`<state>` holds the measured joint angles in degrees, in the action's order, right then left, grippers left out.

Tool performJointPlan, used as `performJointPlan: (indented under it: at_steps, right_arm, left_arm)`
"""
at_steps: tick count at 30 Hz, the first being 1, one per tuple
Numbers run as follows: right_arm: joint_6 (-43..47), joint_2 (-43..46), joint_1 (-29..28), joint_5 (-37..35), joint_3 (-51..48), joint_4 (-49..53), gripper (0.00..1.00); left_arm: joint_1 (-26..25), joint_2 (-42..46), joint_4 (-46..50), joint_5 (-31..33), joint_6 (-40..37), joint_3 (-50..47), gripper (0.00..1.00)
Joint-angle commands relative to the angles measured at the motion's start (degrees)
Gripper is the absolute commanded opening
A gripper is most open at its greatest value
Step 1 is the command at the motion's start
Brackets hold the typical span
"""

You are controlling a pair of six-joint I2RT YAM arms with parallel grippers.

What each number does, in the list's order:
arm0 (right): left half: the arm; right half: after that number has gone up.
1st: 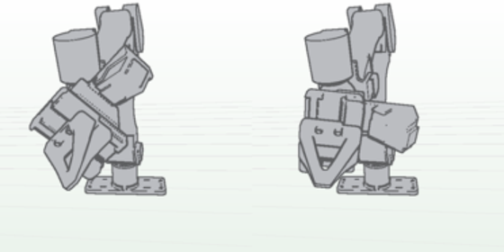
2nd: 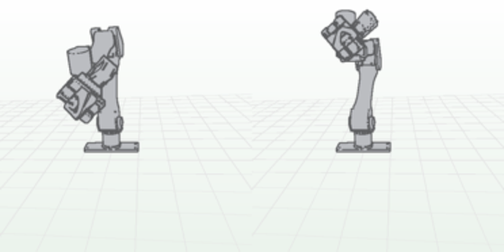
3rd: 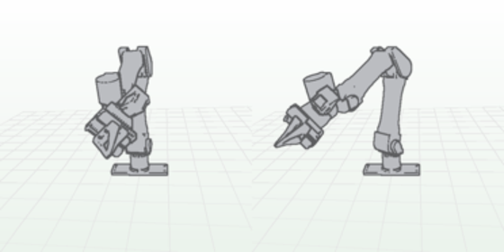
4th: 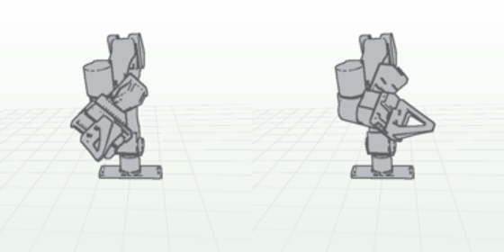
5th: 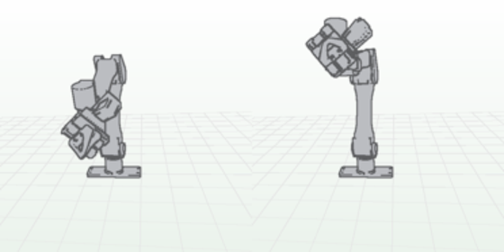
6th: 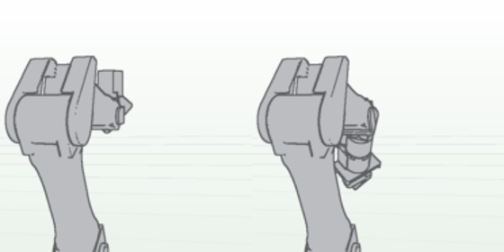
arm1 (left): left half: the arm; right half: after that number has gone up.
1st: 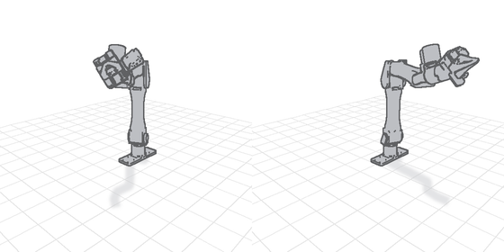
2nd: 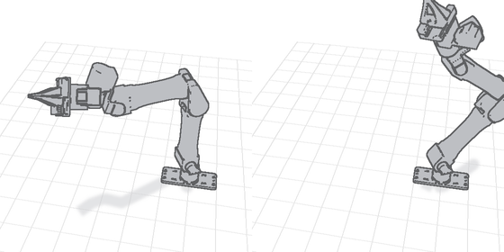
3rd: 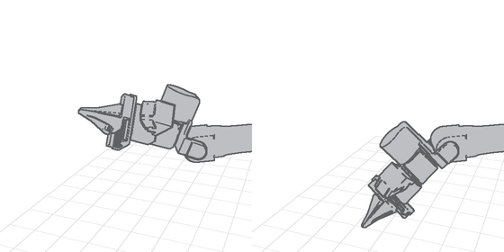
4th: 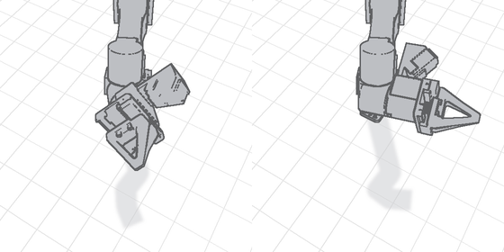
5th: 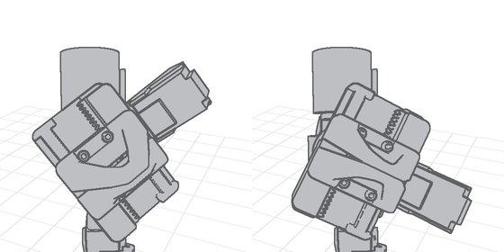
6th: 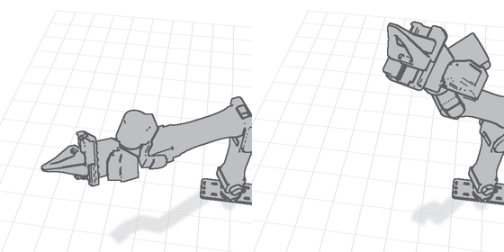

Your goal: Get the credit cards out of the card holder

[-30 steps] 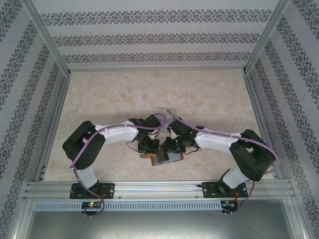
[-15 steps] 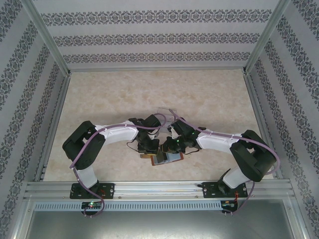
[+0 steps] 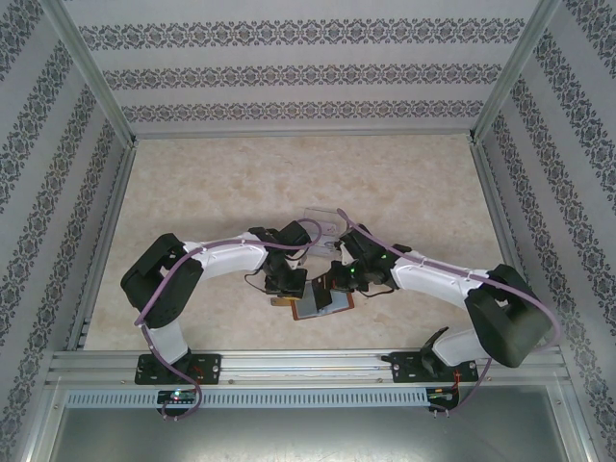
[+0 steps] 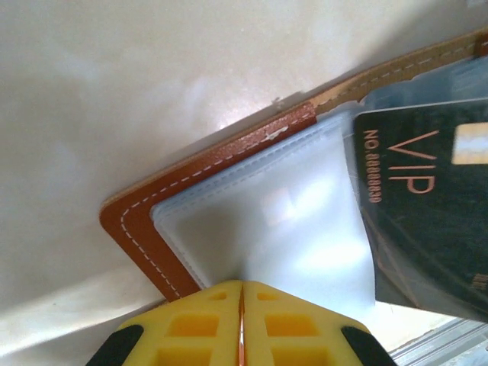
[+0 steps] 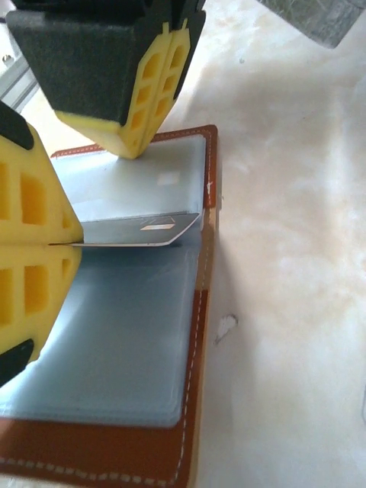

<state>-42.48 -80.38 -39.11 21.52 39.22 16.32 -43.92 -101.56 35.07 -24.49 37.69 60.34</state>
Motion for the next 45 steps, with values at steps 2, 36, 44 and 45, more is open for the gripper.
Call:
performJointPlan:
  at_steps: [2,36,44,45]
  right_arm:
    - [3.2,1.2,0.4,-4.8,0.8,6.2,0.07]
    - [60.2,1.2,-0.3,-12.0,18.2,26.1,0.00]
    - [72.4,-4.6,1.8,-14.2,27.4,31.0,0.00]
    - [73.4,-5.3,2.1,-14.4,28.6,31.5,0.00]
  left_arm:
    - [-0.7,0.2,5.5,3.0,-1.1,0.9,0.12]
    - [2.2,7.6,3.3,4.2,0.1,-3.5,0.15]
    - [3.9,11.0,2.2,4.0,0.7,-7.3,0.16]
    - [3.8,11.4,2.1,3.9,0.8,-7.7,0.16]
